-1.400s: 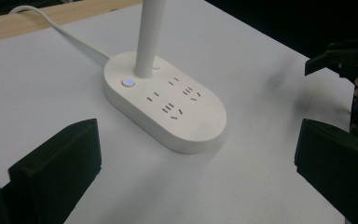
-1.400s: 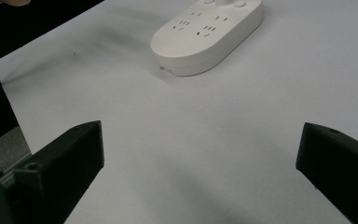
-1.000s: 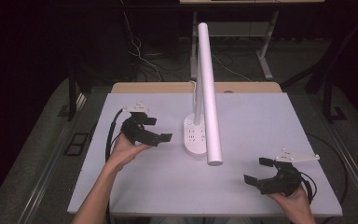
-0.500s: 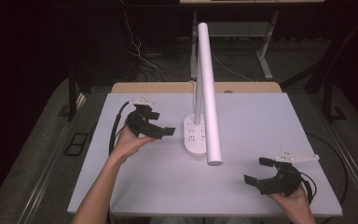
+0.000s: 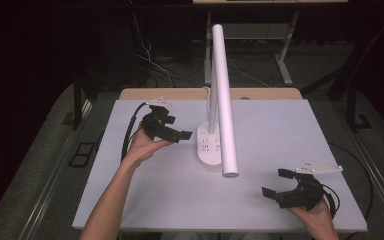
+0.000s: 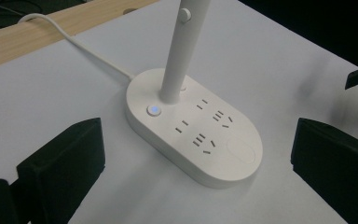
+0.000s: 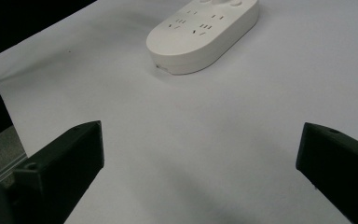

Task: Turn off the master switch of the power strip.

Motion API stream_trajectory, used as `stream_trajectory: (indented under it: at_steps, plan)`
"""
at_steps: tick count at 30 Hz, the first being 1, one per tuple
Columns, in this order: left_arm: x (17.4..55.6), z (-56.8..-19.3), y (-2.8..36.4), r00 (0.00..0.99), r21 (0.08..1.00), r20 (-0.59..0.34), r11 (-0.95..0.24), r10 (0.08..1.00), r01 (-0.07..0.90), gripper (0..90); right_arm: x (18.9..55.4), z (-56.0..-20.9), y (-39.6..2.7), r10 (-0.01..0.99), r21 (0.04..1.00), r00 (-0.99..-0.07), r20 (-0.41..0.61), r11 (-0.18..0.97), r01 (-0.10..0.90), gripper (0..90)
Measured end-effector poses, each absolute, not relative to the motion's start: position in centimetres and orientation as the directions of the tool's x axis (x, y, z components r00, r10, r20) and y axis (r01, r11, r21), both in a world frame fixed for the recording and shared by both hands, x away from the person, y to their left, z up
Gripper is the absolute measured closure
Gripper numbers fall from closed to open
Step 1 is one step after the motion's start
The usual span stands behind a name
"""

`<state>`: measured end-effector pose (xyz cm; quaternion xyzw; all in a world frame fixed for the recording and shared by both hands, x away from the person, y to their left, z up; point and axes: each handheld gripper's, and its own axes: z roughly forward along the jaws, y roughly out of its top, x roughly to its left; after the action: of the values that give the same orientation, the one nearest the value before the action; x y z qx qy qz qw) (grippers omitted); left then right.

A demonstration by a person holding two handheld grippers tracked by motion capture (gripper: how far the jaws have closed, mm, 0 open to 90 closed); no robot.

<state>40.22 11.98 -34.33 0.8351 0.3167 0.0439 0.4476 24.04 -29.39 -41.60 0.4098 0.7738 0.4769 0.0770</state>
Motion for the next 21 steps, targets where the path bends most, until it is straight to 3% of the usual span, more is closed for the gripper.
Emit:
stream_trajectory:
  at_steps: [21]
  plan:
    - [42.8,-35.5,10.2,0.782,0.765,-0.222,-0.394,0.583,0.510,5.1,24.0,-41.6,-29.6,0.712,0.800,-0.646,0.276,0.202,0.565,0.3]
